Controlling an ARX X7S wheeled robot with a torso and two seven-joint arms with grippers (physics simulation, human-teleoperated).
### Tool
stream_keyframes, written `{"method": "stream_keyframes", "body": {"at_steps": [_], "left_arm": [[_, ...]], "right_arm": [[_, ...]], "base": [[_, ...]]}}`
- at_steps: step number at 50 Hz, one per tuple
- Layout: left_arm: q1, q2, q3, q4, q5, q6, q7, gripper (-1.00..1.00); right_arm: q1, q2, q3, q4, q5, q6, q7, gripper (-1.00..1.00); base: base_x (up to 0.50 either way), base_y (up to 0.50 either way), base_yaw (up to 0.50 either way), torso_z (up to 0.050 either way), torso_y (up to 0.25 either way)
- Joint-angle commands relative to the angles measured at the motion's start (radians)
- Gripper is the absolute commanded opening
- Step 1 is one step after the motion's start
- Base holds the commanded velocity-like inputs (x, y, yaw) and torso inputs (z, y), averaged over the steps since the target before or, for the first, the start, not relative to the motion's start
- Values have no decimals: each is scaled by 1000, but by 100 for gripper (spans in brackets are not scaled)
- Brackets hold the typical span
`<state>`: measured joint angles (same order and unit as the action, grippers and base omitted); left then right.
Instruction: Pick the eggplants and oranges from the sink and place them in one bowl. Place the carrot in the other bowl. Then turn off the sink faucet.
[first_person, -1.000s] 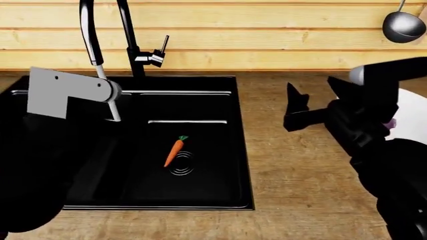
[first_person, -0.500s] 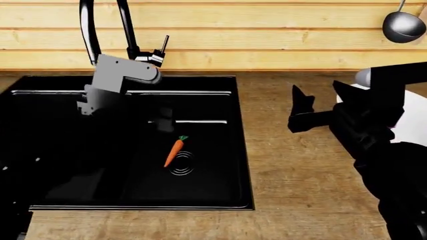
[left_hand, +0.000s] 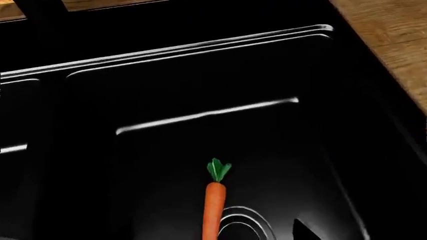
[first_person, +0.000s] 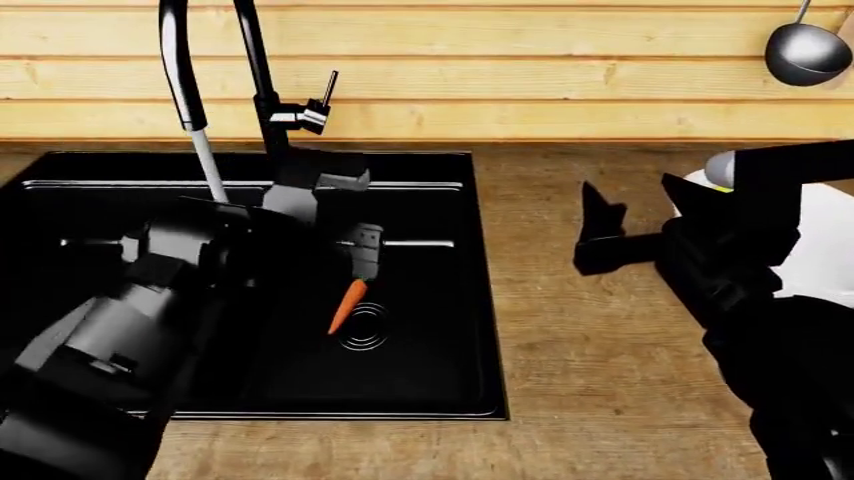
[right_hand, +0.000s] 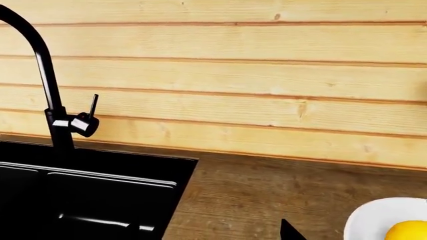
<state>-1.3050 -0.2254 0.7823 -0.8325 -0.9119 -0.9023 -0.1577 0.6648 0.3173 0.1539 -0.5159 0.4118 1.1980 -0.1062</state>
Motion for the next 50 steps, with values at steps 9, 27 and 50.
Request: {"method": "stream_keyframes", "body": {"at_steps": [9, 27, 50], "left_arm": [[-64, 197, -80, -476, 336, 129, 217, 100], [-52, 225, -86, -476, 429, 201, 256, 100], [-47, 225, -139, -476, 444, 222, 298, 100]], "right_arm": [[-44, 1, -5, 47, -10, -62, -12, 100], [-53, -2, -14, 84, -10, -98, -15, 100], [134, 52, 24, -9, 48, 97, 18, 100]], "base": [[0, 0, 0, 0, 0], [0, 0, 0, 0, 0], [0, 0, 0, 2, -17]]}}
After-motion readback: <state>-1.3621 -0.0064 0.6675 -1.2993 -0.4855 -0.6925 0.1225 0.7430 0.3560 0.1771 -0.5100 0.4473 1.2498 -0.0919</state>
